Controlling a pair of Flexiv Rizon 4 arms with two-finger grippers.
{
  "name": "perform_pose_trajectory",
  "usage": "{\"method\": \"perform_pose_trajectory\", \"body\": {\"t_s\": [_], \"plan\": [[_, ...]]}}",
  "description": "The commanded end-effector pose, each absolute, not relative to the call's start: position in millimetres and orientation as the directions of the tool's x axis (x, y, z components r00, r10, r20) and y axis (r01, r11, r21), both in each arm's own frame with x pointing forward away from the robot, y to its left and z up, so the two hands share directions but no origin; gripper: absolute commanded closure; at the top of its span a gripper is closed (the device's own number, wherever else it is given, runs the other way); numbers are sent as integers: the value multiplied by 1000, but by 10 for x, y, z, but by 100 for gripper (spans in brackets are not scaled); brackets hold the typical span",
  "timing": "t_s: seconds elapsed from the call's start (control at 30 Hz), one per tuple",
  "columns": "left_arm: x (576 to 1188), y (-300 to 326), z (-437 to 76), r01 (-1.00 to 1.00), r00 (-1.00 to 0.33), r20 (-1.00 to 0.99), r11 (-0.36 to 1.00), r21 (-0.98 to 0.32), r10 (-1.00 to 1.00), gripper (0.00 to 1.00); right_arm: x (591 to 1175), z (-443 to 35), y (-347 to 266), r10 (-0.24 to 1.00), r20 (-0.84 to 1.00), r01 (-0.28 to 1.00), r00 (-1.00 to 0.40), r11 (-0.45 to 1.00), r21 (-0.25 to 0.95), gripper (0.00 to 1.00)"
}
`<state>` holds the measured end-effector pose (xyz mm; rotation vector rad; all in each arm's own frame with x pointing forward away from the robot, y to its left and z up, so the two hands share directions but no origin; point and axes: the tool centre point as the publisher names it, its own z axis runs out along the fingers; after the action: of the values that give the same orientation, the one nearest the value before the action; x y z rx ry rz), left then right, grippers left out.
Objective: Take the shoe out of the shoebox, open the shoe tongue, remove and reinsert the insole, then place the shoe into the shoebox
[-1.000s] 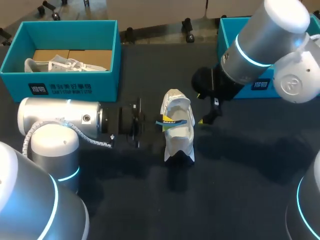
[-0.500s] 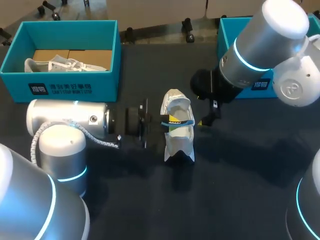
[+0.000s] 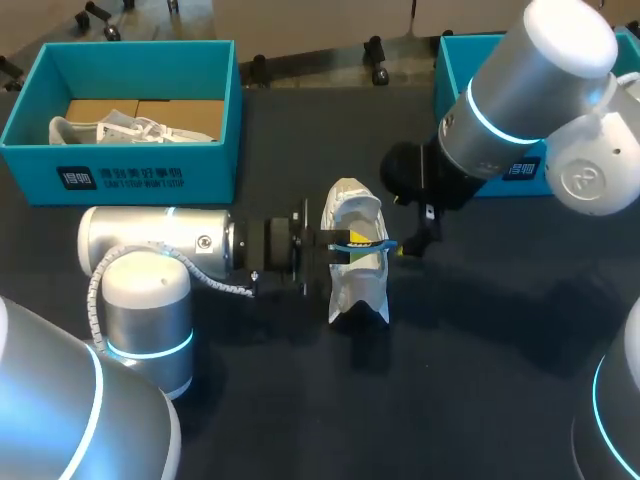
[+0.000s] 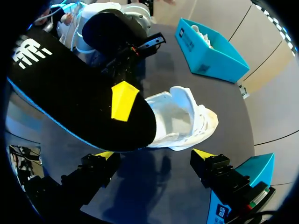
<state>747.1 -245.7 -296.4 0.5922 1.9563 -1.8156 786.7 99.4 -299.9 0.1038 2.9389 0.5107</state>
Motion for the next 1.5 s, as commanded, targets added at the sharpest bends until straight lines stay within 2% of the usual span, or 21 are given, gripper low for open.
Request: {"method": "perform_pose_trajectory", "body": {"t_s": [0.03, 0.33, 1.5], "plan": [[7485, -2482, -3005, 566, -825, -564, 67, -822, 39, 100, 7755, -2987, 982, 102, -140, 48, -985, 937, 346, 0], [7510, -2472, -3088, 576, -818, -573, 81, -814, 51, 100, 7716, -3114, 997, 101, -111, 61, -989, 946, 318, 0], [7798, -2426, -3433, 579, -813, -579, 175, -796, 55, 100, 7724, -3113, 998, 100, -121, 57, -988, 947, 317, 0]]}}
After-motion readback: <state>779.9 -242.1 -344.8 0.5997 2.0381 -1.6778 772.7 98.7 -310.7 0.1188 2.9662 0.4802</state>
